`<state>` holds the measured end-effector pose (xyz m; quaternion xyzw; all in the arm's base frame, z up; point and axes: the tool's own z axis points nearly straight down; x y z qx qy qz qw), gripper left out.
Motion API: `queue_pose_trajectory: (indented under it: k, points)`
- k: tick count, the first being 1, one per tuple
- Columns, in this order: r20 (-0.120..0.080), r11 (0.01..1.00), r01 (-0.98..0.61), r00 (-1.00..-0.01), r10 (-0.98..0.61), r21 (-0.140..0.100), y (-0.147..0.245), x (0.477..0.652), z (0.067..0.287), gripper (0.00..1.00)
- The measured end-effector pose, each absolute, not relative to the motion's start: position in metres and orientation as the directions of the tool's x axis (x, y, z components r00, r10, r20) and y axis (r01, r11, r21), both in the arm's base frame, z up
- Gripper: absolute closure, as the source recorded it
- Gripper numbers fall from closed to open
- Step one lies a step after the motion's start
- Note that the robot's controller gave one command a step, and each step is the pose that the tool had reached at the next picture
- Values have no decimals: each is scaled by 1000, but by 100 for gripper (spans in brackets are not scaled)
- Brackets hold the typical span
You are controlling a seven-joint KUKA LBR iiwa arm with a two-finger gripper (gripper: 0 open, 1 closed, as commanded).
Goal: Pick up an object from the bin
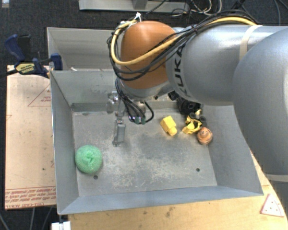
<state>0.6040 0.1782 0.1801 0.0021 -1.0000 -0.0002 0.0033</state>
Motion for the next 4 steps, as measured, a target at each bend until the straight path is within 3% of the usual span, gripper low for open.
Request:
queue_pose_trajectory:
  k: [1,2,3,4]
  points:
    - [-1,1000,-1,-1000,-1,2,177,605,185,0]
    - [-7,1000,-16,-1000,-16,3,189,590,135,0]
    - [3,986,-165,-986,-165,1,190,577,103,0]
    - [-4,959,-283,-959,-283,0,215,583,83,0]
